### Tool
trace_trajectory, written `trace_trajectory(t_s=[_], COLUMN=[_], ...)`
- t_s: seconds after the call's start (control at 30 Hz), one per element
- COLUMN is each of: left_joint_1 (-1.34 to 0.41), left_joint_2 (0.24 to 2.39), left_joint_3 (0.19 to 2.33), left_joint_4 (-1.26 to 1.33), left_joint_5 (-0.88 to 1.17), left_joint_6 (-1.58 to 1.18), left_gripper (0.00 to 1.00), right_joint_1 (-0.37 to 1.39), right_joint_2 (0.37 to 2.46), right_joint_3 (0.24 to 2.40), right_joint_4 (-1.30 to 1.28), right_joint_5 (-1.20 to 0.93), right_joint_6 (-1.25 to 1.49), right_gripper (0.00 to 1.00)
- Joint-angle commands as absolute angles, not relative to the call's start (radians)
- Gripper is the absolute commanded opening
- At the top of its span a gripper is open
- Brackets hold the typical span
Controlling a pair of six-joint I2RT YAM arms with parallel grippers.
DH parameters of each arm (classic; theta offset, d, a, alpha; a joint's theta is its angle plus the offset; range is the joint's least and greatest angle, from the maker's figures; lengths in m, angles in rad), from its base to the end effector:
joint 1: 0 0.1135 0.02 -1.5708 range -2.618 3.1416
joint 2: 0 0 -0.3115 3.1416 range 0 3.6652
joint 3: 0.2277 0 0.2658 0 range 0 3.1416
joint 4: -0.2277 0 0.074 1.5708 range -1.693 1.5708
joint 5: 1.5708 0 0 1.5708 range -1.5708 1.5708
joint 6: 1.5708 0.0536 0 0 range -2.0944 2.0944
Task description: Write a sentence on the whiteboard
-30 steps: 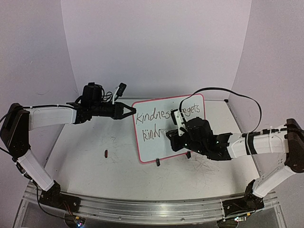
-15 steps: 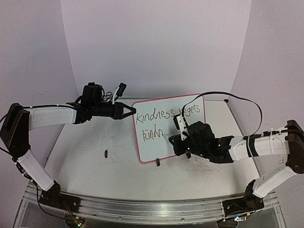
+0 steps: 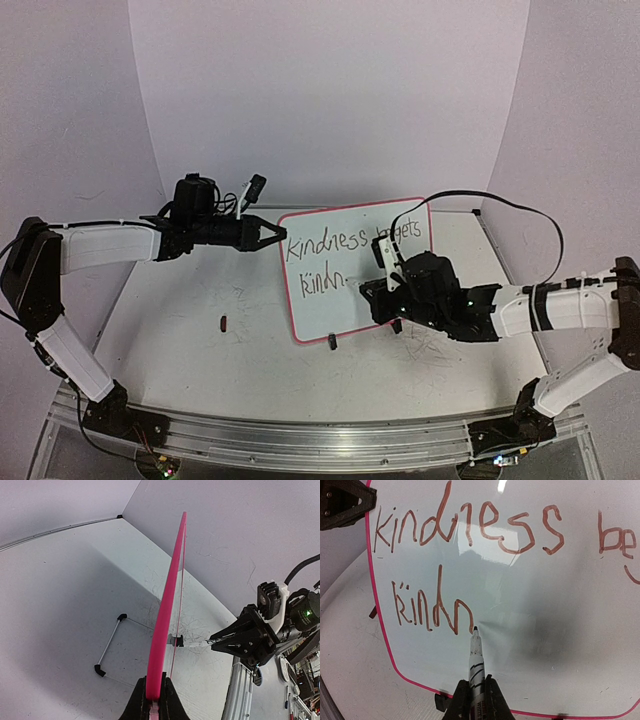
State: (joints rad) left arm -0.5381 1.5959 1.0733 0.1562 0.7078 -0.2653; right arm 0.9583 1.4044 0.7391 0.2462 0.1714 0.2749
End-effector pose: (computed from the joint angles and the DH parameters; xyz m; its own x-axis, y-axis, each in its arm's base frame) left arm 0.3164 -0.2294 0.3065 -0.5356 0.0877 -0.8399 0.7981 0.3775 -0.4696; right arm 0.1943 0.2607 0.2565 -0.4197 -0.1321 -0.8980 -0.6262 0.7583 0.1812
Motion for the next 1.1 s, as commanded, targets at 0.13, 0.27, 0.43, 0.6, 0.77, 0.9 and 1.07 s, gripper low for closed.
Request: trace_trajectory(t_s=[0.13, 0.27, 0.43, 0.6, 0.77, 0.9, 1.07], left_joint_1=[-0.551, -0.550, -0.550, -0.551, -0.551, -0.550, -0.551], left_joint_2=[1.585, 1.586, 1.585, 1.586, 1.587, 1.587, 1.585], left_joint_3=[1.102, 1.103, 1.103, 1.103, 1.104, 1.103, 1.103], left_joint_4=[0.140, 0.140, 0.140, 0.140, 0.140, 0.140, 0.140], left_joint_5=[0.692, 0.692, 0.692, 0.695, 0.695, 0.694, 0.695], left_joint_6=[-0.215, -0.215, -0.215, -0.215, -0.216, -0.217, -0.215], left_gripper=[0.00, 0.00, 0.00, 0.00, 0.00, 0.00, 0.00], right_joint_1=[0.943, 0.937, 0.933, 0.929, 0.927, 0.927, 0.927], right_joint_2=[1.436, 1.440, 1.430, 1.415, 1.424, 1.433, 1.443], right_joint_3=[0.769, 0.774, 0.764, 0.762, 0.783, 0.802, 0.813], right_joint_4=[0.288, 0.297, 0.293, 0.284, 0.296, 0.303, 0.305], right_joint_5=[0.188, 0.190, 0.224, 0.249, 0.261, 0.261, 0.243], right_joint_6=[0.276, 0.275, 0.279, 0.283, 0.273, 0.262, 0.252], right_gripper=[0.00, 0.00, 0.00, 0.00, 0.00, 0.00, 0.00])
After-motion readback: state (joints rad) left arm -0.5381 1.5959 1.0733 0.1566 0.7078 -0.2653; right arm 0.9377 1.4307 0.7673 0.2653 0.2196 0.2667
